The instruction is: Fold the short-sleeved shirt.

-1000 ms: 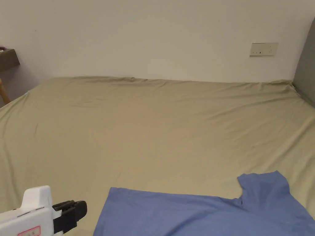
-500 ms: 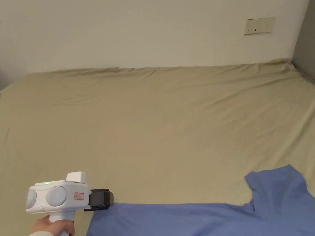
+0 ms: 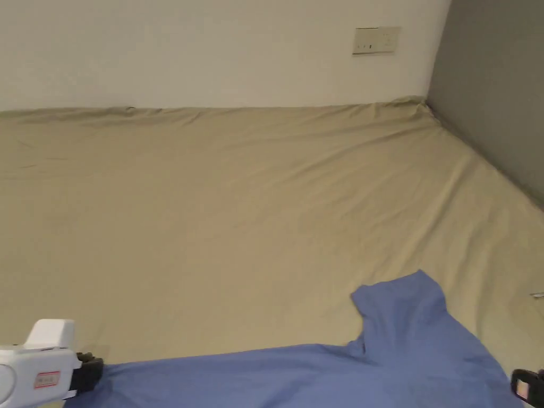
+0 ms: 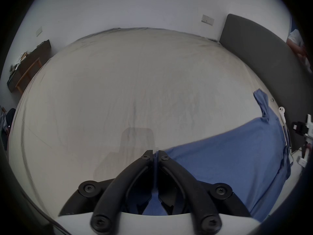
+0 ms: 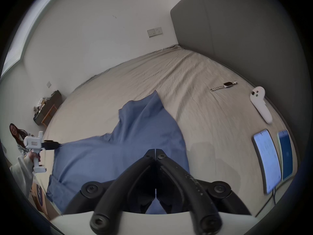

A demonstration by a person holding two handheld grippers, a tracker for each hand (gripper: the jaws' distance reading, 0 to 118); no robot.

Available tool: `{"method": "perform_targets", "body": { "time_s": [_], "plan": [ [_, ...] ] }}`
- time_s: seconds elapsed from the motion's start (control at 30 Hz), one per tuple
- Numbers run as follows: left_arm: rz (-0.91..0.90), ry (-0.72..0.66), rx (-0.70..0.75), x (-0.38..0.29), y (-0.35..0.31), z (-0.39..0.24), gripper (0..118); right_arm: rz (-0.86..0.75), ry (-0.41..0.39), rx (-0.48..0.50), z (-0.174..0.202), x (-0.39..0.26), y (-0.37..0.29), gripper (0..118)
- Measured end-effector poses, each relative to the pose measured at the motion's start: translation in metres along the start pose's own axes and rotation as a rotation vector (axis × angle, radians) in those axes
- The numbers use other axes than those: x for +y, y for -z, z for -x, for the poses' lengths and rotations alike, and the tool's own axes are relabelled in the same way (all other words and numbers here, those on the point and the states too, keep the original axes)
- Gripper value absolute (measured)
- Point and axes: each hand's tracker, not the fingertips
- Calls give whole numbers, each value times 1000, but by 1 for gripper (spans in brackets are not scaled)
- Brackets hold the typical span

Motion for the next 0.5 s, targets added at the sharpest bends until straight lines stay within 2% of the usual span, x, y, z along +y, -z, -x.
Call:
{"method": "perform_targets", "body": {
  "time_s": [0.03,0.13,0.17,0.2,0.27,0.33,0.37,0.4,0.5],
  "plan": [
    [-55,32,52,7,-5,6,4,21,6,-22,-2,13,15,0],
    [-87,30,55,11,-24,-10,4,116,-35,-105,-22,46,70,3],
    [-69,-4,6,10,-27,-16,4,159,-49,-113,-26,55,88,30],
    [-80,3,5,13,-27,-12,4,183,-37,-113,-29,62,102,64],
    [-93,1,1,13,-31,-15,4,238,-44,-129,-32,71,127,82],
    [-107,2,10,14,-31,-12,4,249,-67,-139,-28,76,145,118],
    [-111,-4,3,14,-31,-12,4,254,-77,-134,-24,76,150,118],
    [-113,-7,-1,13,-31,-13,4,269,-89,-137,-21,75,157,113],
    [-101,-14,3,13,-27,-14,4,310,-118,-177,-7,70,167,86]
  ]
}}
